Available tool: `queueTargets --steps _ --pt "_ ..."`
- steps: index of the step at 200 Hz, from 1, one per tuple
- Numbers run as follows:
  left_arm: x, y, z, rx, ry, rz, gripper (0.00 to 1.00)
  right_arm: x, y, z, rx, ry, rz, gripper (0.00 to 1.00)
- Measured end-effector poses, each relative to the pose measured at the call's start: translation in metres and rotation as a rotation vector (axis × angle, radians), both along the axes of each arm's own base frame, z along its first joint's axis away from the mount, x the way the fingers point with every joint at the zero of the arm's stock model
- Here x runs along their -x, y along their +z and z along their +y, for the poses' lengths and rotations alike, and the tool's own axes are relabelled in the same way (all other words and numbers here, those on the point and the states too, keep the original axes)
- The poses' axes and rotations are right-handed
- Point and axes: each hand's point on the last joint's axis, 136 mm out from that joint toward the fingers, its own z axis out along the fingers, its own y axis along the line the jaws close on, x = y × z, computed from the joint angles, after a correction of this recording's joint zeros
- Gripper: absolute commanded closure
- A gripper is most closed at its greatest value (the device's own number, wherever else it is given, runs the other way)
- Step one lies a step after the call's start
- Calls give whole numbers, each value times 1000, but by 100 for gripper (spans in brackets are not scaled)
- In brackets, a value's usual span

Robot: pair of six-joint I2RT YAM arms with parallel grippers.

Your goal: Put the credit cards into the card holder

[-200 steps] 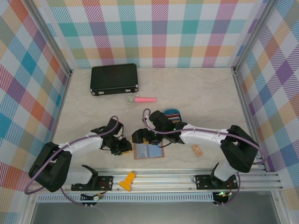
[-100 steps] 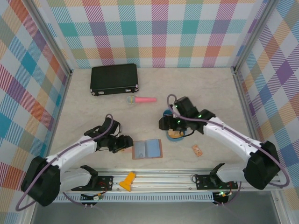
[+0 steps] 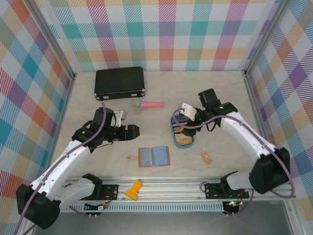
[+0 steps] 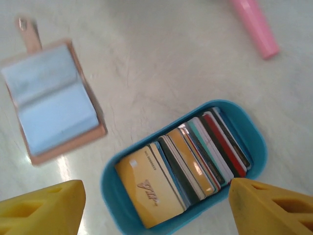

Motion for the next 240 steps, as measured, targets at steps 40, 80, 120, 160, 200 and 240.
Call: queueTargets --steps 40,80,120,160,200,240 --pt "0 -17 -10 -36 -130 9 24 -6 -63 7 166 247 -12 19" --pt "-7 -25 -3 -39 -136 23 24 -8 -102 10 287 386 -28 15" --pt "-12 -30 2 -26 -123 46 25 -17 -119 2 370 429 -69 19" --pt "-16 -30 4 -9 -112 54 26 -23 -125 -1 407 439 -89 34" --pt "-19 -28 2 1 -116 41 26 -36 -120 3 406 420 -148 65" --pt "-18 -31 1 7 -120 59 26 -41 -116 7 399 405 -177 80"
